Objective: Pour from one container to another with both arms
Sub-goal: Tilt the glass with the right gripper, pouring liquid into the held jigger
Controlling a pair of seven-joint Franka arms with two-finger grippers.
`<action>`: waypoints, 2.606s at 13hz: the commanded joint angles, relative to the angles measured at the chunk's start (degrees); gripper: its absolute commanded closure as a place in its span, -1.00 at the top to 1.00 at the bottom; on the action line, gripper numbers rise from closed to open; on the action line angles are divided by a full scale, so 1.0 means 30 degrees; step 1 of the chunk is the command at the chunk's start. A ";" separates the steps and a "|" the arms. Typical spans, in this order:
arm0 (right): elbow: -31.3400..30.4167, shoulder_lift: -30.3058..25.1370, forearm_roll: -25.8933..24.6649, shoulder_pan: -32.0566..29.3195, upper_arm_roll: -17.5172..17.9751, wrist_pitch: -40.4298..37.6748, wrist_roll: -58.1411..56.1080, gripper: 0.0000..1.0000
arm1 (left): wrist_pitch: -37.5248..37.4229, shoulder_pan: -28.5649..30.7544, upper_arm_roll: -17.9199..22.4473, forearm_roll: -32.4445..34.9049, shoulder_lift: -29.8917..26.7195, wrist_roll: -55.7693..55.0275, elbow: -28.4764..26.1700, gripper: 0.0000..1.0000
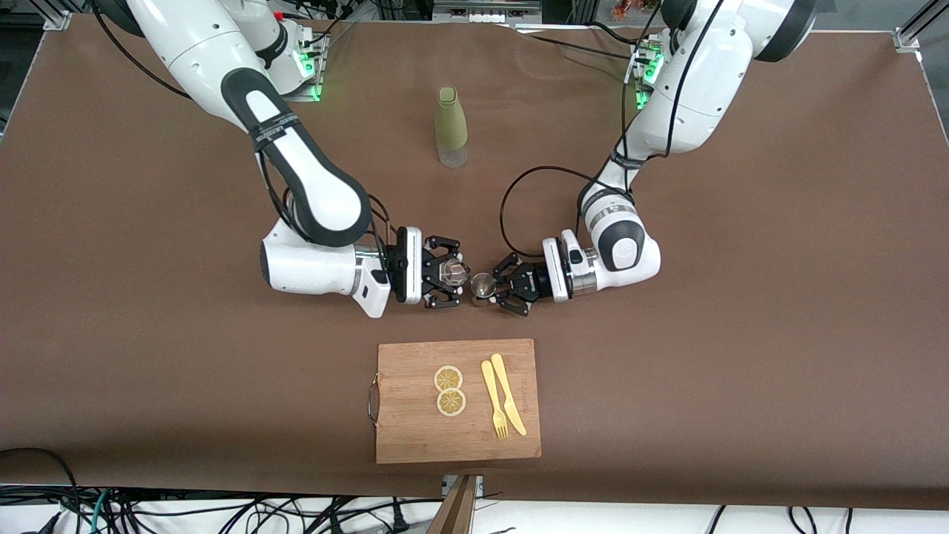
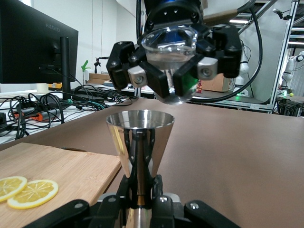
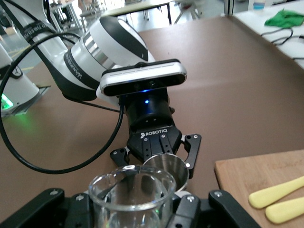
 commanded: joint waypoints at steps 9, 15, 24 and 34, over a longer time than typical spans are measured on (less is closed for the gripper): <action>-0.0091 -0.1123 -0.5179 0.0227 0.0042 0.0152 0.4188 -0.99 | 0.2020 -0.0250 -0.0884 -0.0899 0.0580 0.0415 0.1346 -1.00; -0.0091 -0.1387 -0.6298 0.0315 0.0042 0.0152 0.4835 -0.99 | 0.2050 -0.0250 -0.0913 -0.0899 0.0609 0.0415 0.1347 -1.00; 0.0319 -0.1328 -0.7910 0.0608 0.0013 0.0152 0.7003 -0.99 | 0.2050 -0.0191 -0.1147 -0.0899 0.0609 0.0415 0.1347 -1.00; 0.1110 -0.0801 -0.7910 0.0608 -0.0017 0.0182 0.7970 -0.99 | 0.2079 -0.0133 -0.1177 -0.1017 0.0609 0.0386 0.1347 -1.00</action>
